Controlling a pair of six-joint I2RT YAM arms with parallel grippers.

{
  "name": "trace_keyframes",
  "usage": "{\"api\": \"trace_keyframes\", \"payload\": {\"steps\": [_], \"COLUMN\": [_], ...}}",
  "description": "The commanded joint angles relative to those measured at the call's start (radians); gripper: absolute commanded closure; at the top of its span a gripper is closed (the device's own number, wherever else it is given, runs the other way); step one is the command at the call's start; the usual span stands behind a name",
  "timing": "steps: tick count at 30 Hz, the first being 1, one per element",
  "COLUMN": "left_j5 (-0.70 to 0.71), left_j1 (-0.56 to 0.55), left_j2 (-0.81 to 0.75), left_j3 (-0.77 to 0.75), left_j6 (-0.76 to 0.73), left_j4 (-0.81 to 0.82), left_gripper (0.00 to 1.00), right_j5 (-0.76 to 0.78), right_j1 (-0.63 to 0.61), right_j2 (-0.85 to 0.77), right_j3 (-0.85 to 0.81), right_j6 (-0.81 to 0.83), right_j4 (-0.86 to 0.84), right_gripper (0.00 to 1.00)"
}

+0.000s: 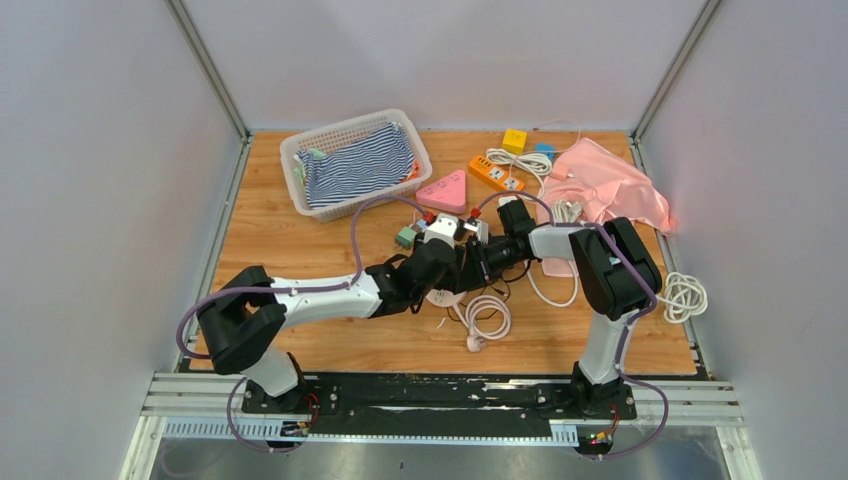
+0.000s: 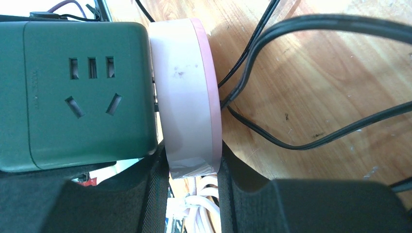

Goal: Pull the plug off the socket
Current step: Remove the plug from the socket.

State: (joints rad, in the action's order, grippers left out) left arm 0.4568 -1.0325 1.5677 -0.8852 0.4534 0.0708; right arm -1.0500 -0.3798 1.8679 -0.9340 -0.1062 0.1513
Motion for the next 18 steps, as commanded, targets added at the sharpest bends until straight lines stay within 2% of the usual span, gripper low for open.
{"api": "trace_keyframes", "payload": {"steps": [1, 6, 10, 15, 18], "left_j5": [-0.061, -0.114, -0.092, -0.146, -0.108], "left_j1": [0.028, 0.078, 0.078, 0.069, 0.037], "left_j2": [-0.024, -0.054, -0.065, -0.048, -0.030], "left_j3": [0.051, 0.083, 0.091, 0.065, 0.050], "left_j6": [0.112, 0.125, 0.102, 0.087, 0.071], "left_j4": [-0.002, 0.000, -0.001, -0.002, -0.003], "left_gripper": [1.00, 1.00, 1.00, 1.00, 1.00], "right_j5": [0.234, 0.234, 0.230, 0.228, 0.231], "right_j1": [-0.010, -0.009, -0.009, -0.010, -0.009], "right_j2": [0.037, 0.039, 0.038, 0.036, 0.034], "right_j3": [0.009, 0.008, 0.008, 0.007, 0.006], "right_j6": [0.102, 0.102, 0.102, 0.102, 0.103], "right_j4": [0.011, 0.011, 0.011, 0.011, 0.012], "right_gripper": [0.98, 0.98, 0.98, 0.98, 0.98]}}
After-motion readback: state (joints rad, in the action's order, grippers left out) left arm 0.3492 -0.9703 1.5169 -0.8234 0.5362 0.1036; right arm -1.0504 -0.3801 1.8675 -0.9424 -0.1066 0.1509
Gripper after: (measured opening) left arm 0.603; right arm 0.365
